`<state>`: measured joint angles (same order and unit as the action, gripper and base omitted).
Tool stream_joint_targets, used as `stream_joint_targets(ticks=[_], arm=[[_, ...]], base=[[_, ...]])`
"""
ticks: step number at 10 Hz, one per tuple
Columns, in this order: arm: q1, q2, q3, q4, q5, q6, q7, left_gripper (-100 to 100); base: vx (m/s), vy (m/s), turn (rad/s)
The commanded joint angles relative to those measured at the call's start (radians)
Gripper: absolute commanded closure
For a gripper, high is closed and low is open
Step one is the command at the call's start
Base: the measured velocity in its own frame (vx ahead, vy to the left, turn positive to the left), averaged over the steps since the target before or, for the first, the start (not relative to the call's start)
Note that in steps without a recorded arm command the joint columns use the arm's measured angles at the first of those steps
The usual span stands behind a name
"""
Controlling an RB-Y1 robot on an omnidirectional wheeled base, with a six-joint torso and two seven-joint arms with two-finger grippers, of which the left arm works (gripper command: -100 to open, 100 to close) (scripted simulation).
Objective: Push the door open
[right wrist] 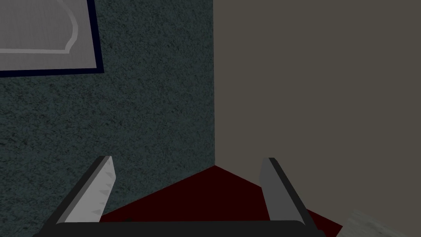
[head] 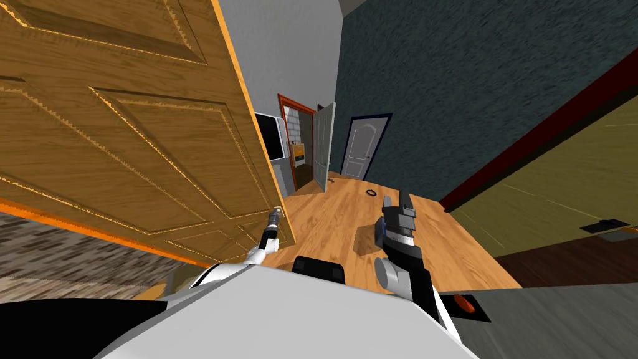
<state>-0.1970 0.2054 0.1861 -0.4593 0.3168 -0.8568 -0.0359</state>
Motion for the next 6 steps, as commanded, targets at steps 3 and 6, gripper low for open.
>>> stream_joint_targets(ticks=[3,6], arm=[[0.008,0.010,0.036,-0.006,0.027,-0.004,-0.015,100],[0.008,0.013,0.049,-0.004,0.037,-0.006,-0.021,100]], base=[[0.222,-0.031,0.054],[0.146,0.003,0.027]])
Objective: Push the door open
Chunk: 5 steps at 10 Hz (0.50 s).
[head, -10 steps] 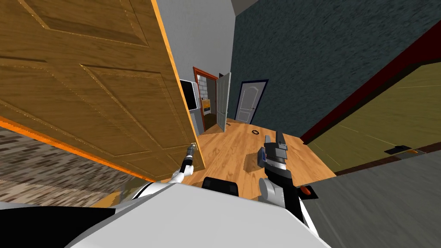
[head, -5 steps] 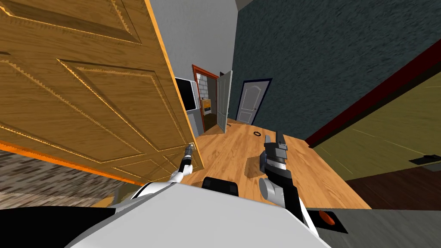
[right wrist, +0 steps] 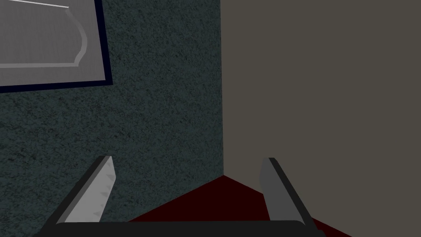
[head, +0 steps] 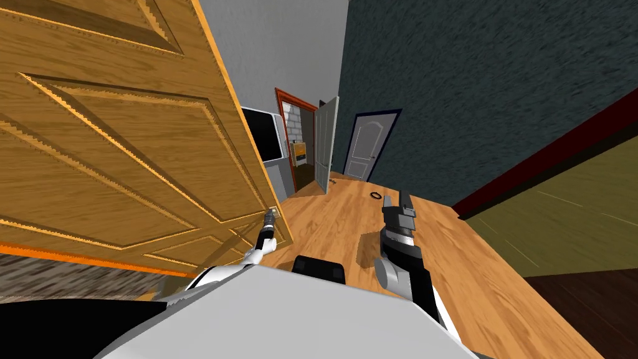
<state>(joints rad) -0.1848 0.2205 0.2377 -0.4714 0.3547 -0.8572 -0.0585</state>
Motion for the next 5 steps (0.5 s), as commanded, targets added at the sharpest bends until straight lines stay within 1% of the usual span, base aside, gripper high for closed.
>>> stream_joint_targets(ticks=[1,2,3,4,5], arm=[[-0.002,0.002,0.014,0.011,0.011,-0.007,-0.005,100],[-0.002,0.003,0.017,0.012,0.014,-0.008,-0.007,100],[-0.007,0.001,0.013,0.033,0.010,-0.016,-0.003,100],[-0.004,0.007,0.030,0.035,0.023,-0.018,-0.010,100],[-0.004,0.009,0.037,0.037,0.030,-0.019,-0.013,100]], base=[[0.130,0.006,0.019],[0.184,-0.022,0.039],[0.073,-0.008,0.035],[0.143,-0.001,0.039],[0.211,-0.010,0.054]])
